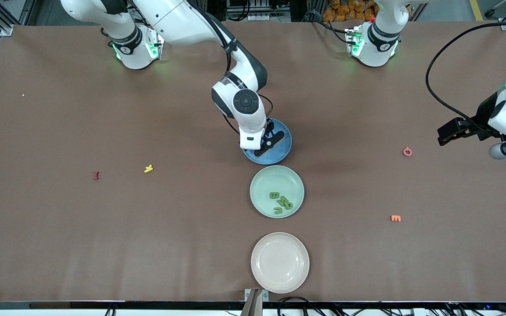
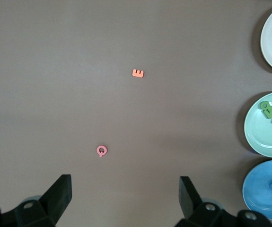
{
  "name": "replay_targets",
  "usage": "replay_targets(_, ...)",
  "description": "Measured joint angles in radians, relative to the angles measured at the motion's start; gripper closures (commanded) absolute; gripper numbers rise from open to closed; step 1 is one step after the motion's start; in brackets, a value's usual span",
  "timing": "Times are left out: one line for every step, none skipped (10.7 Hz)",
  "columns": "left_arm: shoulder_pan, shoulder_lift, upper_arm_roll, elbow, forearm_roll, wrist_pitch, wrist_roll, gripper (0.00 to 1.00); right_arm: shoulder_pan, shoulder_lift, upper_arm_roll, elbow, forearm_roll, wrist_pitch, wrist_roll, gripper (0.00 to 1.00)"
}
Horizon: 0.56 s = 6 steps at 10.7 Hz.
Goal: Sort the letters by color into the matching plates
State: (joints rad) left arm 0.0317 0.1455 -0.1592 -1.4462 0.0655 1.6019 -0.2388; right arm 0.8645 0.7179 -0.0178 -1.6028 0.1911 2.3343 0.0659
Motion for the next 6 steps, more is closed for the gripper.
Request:
replay_targets(0.000, 0.000, 0.000, 0.000, 0.000, 0.000, 0.000, 0.00, -0.006, -0.001, -0.003, 0.014, 0.000, -0.002, 0.001, 0.00)
replay_targets(0.000, 0.000, 0.000, 0.000, 0.000, 0.000, 0.000, 0.00, -0.023, -0.005, -0.007, 0.030, 0.000, -0.015, 0.001, 0.00)
replay_targets(0.000, 0.000, 0.000, 0.000, 0.000, 0.000, 0.000, 0.00, -0.052, -0.012, -0.011, 0.050, -0.001, -0.047, -0.003, 0.00)
replay_targets(0.000, 0.000, 0.000, 0.000, 0.000, 0.000, 0.000, 0.00, -0.089, -0.027, -0.019, 0.069, -0.002, -0.093, -0.024, 0.00)
replay_targets(0.000, -0.001, 0.000, 0.000, 0.000, 0.000, 0.000, 0.00, -0.127, -0.047, -0.040, 0.082, -0.002, -0.132, -0.059, 0.00)
replay_targets(0.000, -0.001, 0.000, 0.001, 0.000, 0.000, 0.000, 0.00, -0.161, -0.069, -0.070, 0.087, -0.002, -0.161, -0.099, 0.00)
